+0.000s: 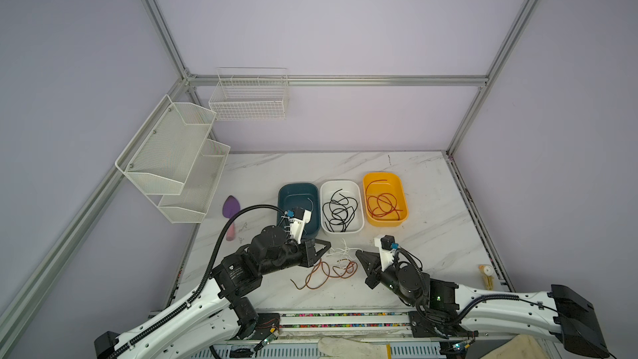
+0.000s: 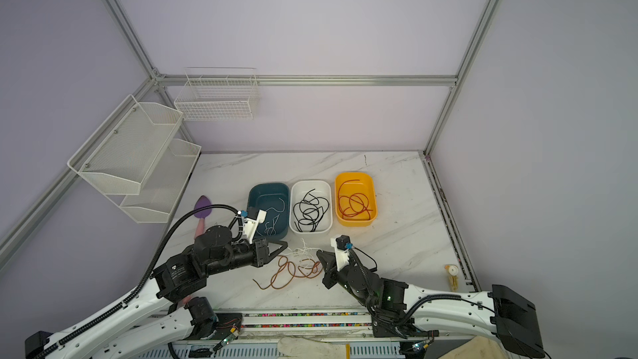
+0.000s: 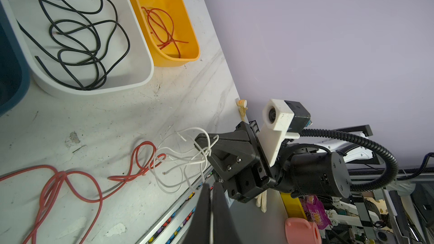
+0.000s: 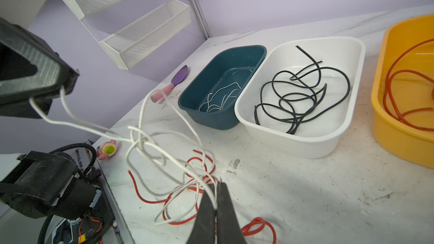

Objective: Untangle the cables
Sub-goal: 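Lift the white wire with the left gripper while the right gripper releases it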

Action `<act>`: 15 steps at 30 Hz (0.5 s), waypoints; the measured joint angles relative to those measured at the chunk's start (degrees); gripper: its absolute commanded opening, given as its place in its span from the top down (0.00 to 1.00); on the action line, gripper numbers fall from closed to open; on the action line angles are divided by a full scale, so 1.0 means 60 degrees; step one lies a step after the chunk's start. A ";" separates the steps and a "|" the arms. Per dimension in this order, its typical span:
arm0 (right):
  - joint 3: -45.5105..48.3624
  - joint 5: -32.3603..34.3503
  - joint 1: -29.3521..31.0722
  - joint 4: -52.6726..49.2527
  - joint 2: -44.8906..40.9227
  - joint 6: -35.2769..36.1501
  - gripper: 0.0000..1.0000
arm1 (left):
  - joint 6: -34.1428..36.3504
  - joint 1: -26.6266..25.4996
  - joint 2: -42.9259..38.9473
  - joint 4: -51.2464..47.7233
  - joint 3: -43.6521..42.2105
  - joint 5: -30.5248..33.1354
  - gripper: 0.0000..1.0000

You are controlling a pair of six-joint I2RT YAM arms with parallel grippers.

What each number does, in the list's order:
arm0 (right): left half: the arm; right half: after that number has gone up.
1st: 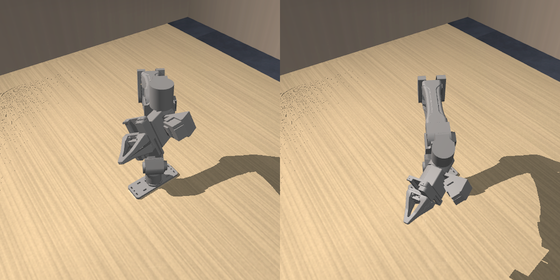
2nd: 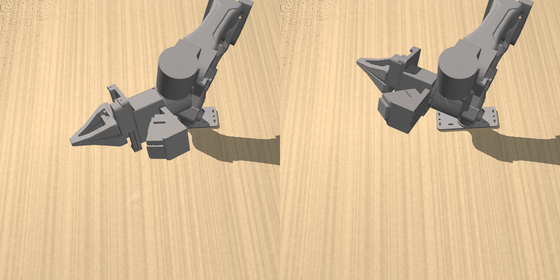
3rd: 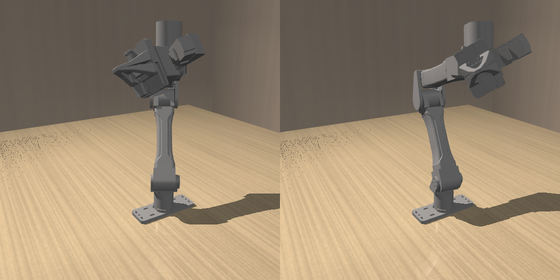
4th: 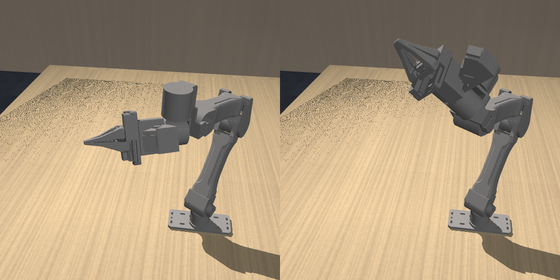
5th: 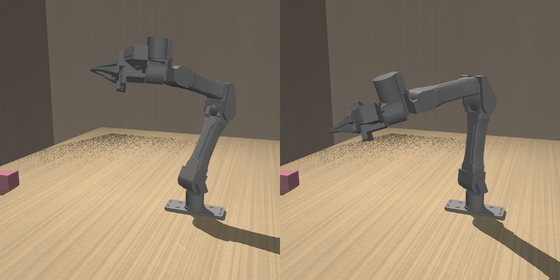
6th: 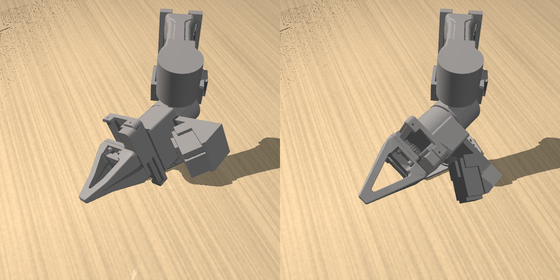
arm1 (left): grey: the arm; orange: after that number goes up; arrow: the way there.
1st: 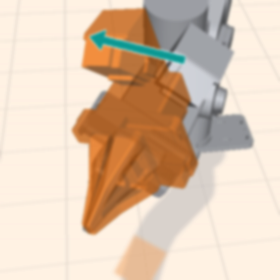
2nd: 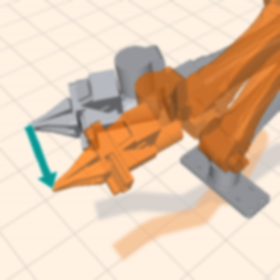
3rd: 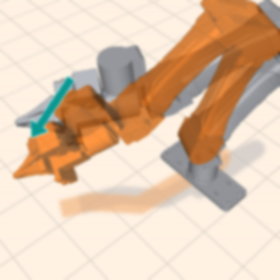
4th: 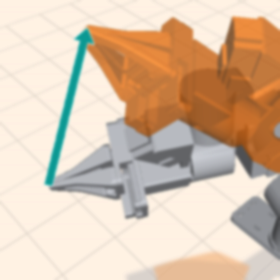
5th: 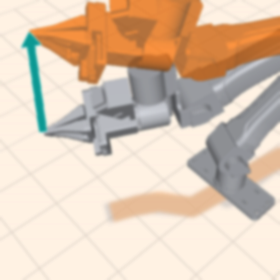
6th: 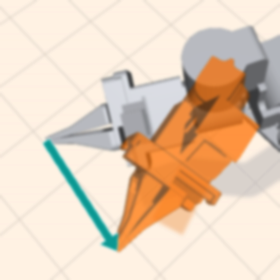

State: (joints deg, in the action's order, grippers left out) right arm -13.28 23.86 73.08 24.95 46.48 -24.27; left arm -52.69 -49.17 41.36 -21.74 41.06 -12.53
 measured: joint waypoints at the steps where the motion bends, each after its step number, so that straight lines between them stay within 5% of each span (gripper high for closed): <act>1: 0.0000 0.0058 0.0004 -0.0040 0.0007 -0.0022 1.00 | 0.0022 0.0000 -0.0018 -0.0069 0.0000 0.0026 1.00; 15: -0.0623 0.0164 0.0142 0.0310 0.0874 -0.0200 1.00 | 0.1155 -0.0025 -0.0248 -0.2790 0.2200 0.0827 1.00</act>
State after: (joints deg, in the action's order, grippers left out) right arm -17.02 24.84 73.93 26.81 51.72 -25.47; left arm -45.76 -49.32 39.88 -38.48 54.26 -7.57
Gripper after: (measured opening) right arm 0.046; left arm 0.047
